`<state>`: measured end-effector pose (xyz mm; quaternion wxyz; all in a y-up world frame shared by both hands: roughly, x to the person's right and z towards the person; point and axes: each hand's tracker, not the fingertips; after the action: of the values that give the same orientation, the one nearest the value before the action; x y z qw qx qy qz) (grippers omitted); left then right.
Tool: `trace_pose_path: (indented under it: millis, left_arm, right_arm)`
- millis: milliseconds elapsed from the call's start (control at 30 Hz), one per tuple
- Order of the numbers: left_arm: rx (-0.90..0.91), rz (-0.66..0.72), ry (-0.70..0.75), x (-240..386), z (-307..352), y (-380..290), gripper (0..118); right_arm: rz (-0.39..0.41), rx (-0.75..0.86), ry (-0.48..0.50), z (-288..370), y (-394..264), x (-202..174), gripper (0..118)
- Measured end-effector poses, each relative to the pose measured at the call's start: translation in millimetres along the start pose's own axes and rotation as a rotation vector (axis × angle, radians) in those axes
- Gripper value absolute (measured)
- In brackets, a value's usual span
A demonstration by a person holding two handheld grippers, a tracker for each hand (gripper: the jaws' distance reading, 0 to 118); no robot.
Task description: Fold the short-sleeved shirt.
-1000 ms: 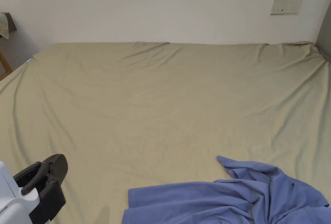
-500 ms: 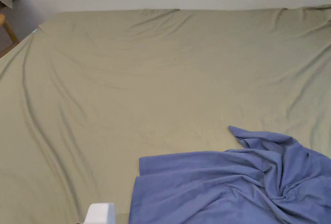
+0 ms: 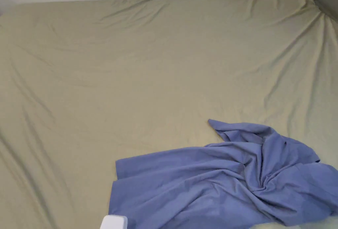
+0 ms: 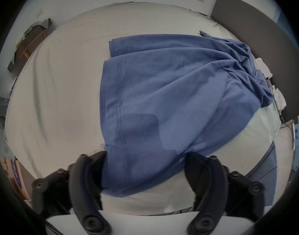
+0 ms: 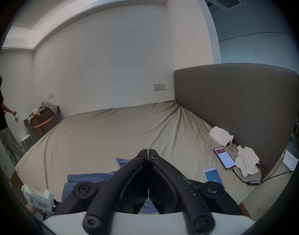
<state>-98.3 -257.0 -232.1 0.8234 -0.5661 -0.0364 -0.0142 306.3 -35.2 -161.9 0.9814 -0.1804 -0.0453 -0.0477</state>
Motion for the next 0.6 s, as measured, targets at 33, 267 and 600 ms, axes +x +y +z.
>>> trace_pose_path:
  millis: [33, 267, 600]
  left_arm:
    - [0.054, -0.034, 0.024, 0.5, 10.2, 0.1, 22]
    - [0.124, 0.113, -0.159, -13.7, 45.7, 2.1, 6]
    - [0.356, 0.288, -0.299, -18.8, 99.5, 32.2, 6]
  right_arm:
    - [0.002, -0.003, -0.002, 0.5, 1.5, -0.2, 0]
    - [0.002, -0.055, -0.033, -36.7, -9.0, 15.4, 0]
    - [-0.105, -0.565, -0.072, -192.3, -58.6, 159.9, 4]
